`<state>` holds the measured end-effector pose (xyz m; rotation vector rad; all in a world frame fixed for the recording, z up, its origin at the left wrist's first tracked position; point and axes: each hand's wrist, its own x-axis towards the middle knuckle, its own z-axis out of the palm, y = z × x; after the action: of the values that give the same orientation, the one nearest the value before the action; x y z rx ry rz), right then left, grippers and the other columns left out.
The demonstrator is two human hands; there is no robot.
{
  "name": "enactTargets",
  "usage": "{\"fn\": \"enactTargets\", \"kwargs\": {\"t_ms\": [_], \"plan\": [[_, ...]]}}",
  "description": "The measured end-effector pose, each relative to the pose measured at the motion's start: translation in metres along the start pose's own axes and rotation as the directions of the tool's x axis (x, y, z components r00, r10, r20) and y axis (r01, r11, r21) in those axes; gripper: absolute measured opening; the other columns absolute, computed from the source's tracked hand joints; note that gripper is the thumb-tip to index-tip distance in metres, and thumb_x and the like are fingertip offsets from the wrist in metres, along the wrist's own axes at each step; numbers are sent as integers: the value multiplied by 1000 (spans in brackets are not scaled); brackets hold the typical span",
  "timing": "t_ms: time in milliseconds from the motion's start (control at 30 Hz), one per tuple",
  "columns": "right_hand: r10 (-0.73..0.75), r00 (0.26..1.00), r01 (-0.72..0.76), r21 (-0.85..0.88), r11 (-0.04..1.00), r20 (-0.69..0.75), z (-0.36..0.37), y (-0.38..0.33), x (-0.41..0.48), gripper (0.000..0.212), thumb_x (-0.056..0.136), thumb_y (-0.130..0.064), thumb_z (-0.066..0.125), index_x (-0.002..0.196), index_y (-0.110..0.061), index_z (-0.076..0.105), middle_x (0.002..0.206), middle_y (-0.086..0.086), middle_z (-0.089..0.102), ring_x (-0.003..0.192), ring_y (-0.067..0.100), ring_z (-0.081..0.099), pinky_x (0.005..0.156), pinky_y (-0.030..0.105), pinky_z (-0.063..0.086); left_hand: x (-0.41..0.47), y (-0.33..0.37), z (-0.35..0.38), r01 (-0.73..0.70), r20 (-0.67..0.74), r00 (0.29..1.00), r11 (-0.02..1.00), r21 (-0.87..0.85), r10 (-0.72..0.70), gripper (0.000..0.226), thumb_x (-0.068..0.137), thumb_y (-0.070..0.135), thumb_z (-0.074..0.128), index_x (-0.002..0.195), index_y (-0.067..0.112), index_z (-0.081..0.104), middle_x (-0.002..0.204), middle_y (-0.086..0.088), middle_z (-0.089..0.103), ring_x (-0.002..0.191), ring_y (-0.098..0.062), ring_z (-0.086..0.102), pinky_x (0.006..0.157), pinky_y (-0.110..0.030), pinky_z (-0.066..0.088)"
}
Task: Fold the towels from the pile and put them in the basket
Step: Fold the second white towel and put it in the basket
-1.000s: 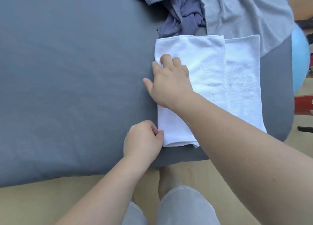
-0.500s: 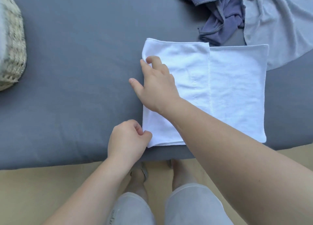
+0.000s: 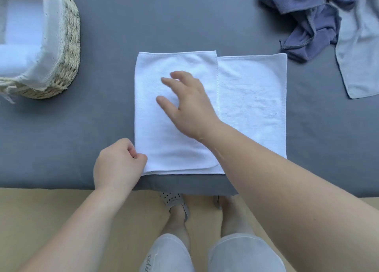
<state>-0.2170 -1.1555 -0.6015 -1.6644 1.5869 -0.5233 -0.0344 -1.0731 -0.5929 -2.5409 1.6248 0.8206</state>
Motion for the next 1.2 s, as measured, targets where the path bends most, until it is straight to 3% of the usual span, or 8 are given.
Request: {"fn": "enactTargets", "kwargs": {"t_ms": [100,200,300,533,667,900,1033,1200], "plan": [[188,961,-197,-25,980,-201,-32,33,-2,47,98,-43,56,139,-20,56,145,2,42,133,24,35,111,39,33,-19,30,6,-160,51,985,981,-110,166,18,81,28,67,75,22,51,63,3,55,65,-19,55,59,-38,49],[372,918,-369,45,928,-136,-59,62,1,50,98,-43,55,143,-21,51,144,-1,40,130,20,37,109,34,35,-46,68,32,-428,112,891,897,-113,440,27,81,44,70,87,24,53,74,9,50,73,-15,51,66,-34,46],[346,937,-345,37,938,-51,-72,74,4,50,97,-44,55,143,-24,52,142,-5,44,131,20,40,108,38,39,-60,93,66,-568,193,807,823,-2,558,37,80,51,69,97,22,55,90,6,48,86,-19,49,71,-33,43],[288,955,-286,-33,958,68,-71,64,26,51,97,-45,55,144,-24,51,146,-7,40,137,18,28,110,39,37,-58,94,88,-534,190,831,846,5,523,9,80,20,62,84,19,53,81,5,48,79,-22,48,64,-36,45],[280,958,-281,12,960,68,-69,63,30,49,97,-40,59,139,-14,55,142,-5,41,133,19,35,109,39,39,-58,88,83,-534,184,822,842,-78,539,17,78,11,60,72,19,46,68,6,44,67,-19,45,56,-34,42],[133,991,-119,372,920,-12,-108,39,0,40,100,-24,60,139,-15,57,135,-11,43,85,4,63,75,12,46,-78,105,41,-579,40,801,791,-197,597,17,65,12,58,65,19,42,60,4,40,58,-19,40,46,-32,38],[72,989,-19,374,927,-129,-145,48,-20,42,94,-17,68,135,-15,59,132,-8,47,74,-2,58,78,14,47,-99,140,35,-636,52,745,732,-244,665,16,67,15,57,66,22,43,63,5,41,60,-17,42,48,-33,39],[208,972,-171,281,944,-108,-163,109,-30,47,90,-13,71,135,-14,59,136,-10,45,72,-3,57,71,9,44,-102,176,90,-641,209,716,746,-181,666,12,73,13,55,71,19,45,68,5,44,64,-20,44,51,-35,39]]}}
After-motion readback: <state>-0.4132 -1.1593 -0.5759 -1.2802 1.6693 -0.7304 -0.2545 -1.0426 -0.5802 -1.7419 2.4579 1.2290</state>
